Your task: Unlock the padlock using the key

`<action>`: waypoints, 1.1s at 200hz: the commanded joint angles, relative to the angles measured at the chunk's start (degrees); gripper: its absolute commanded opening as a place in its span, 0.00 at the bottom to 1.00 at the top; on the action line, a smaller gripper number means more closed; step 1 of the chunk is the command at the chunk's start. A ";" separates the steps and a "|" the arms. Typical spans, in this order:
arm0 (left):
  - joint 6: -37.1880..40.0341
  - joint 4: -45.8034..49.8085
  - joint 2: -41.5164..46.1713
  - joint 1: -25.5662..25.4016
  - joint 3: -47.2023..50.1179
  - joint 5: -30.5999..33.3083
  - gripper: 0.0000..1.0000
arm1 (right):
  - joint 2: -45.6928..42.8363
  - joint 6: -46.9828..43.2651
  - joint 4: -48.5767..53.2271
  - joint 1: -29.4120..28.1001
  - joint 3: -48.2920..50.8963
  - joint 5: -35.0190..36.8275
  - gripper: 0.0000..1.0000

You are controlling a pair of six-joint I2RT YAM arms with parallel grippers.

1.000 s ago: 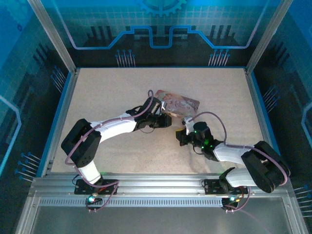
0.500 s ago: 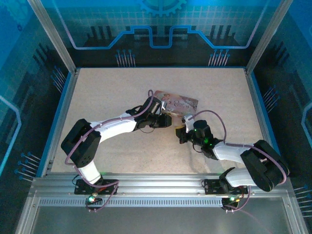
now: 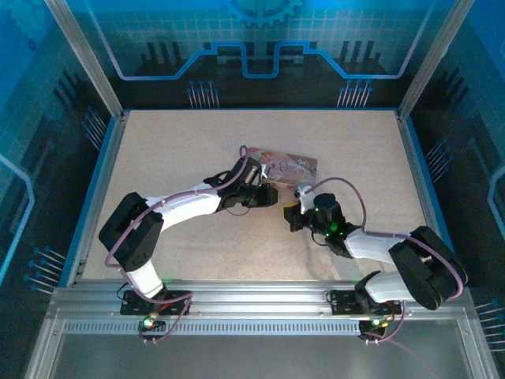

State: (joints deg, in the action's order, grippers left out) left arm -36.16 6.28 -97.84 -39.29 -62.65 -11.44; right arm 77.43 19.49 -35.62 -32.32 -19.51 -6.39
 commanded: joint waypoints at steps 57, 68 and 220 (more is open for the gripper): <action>-0.62 -2.77 3.27 -0.38 -2.90 -1.07 0.22 | 2.12 0.95 -3.97 -1.86 -0.06 2.00 0.00; -0.60 -2.79 3.27 -0.39 -2.89 -1.18 0.22 | 2.38 1.07 -4.53 -1.87 0.00 1.91 0.00; -0.75 -3.01 3.49 -0.41 -2.64 -1.09 0.22 | 3.26 1.74 -7.54 -1.17 0.21 -0.15 0.00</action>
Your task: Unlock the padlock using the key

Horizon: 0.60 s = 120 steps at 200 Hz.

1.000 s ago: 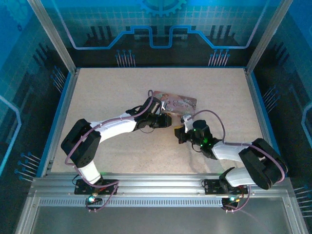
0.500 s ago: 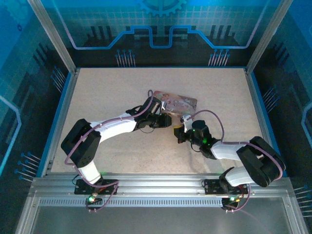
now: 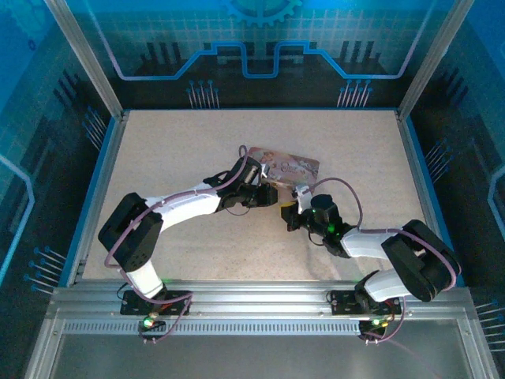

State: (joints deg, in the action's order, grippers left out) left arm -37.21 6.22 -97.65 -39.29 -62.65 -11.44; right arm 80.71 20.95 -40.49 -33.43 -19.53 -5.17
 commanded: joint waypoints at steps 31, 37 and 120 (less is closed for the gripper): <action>0.16 -3.19 3.50 -0.43 -2.39 -1.02 0.22 | -0.28 0.21 -2.48 0.10 0.46 -1.66 0.00; 0.18 -3.22 3.50 -0.41 -2.37 -1.01 0.22 | -0.35 0.23 -2.53 0.07 0.55 -1.60 0.00; 0.31 -3.19 3.48 -0.35 -2.03 -0.54 0.21 | -2.44 0.74 -2.49 0.39 1.48 -1.42 0.00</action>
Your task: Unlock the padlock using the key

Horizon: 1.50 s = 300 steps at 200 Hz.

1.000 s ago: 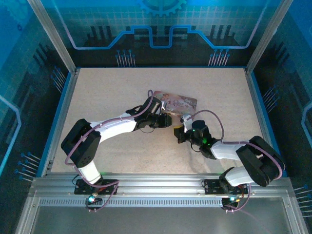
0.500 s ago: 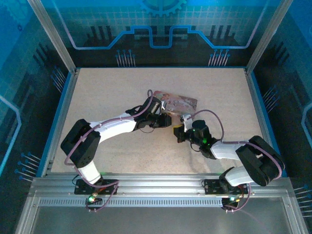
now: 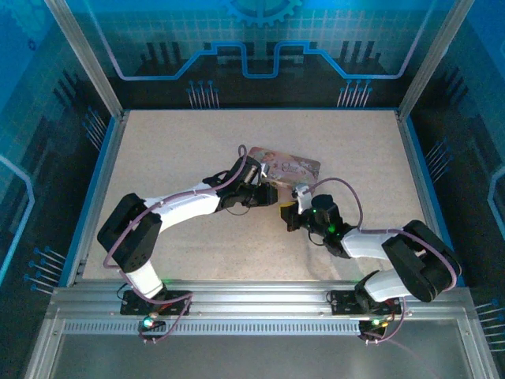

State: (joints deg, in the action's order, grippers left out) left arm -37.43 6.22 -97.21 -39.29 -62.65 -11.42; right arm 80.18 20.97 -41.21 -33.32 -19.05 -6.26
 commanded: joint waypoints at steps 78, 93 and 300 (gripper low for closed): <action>0.21 -3.38 3.17 -0.44 -2.10 -1.15 0.21 | -1.65 0.47 -1.80 0.45 0.23 -0.81 0.00; 0.12 -3.41 3.33 -0.38 -2.11 -1.25 0.21 | -0.89 0.64 -2.74 0.58 0.00 -0.51 0.00; -0.57 -3.32 3.43 -0.35 -2.47 -1.31 0.20 | -1.50 1.01 -4.76 1.16 1.94 -0.77 0.00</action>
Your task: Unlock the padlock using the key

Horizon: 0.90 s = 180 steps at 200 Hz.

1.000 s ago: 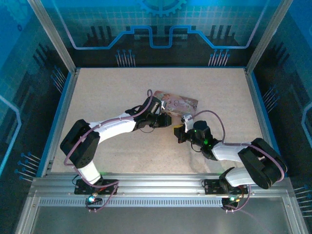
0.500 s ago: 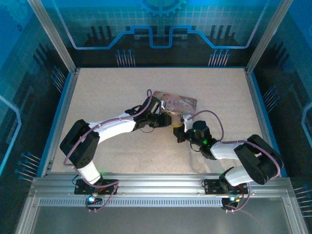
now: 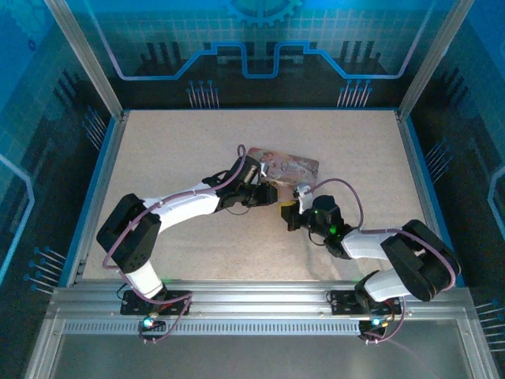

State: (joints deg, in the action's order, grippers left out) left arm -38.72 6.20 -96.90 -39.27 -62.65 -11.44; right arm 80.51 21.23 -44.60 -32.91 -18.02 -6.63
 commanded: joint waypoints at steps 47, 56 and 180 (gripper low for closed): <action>0.70 -3.41 3.21 -0.37 -2.47 -1.50 0.20 | -1.72 0.98 -1.76 0.74 0.95 -0.57 0.00; 0.66 -3.47 3.21 -0.38 -2.54 -1.65 0.20 | -1.45 0.99 -2.13 0.74 0.74 -0.67 0.00; -0.22 -4.15 3.30 -0.40 -2.21 -2.20 0.20 | -0.75 1.77 -3.95 0.74 1.01 -1.80 0.00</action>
State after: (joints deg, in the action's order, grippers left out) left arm -39.00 6.17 -96.88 -39.27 -62.65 -11.46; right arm 79.53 22.48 -44.71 -32.58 -17.54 -7.57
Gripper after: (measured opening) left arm 0.205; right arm 0.045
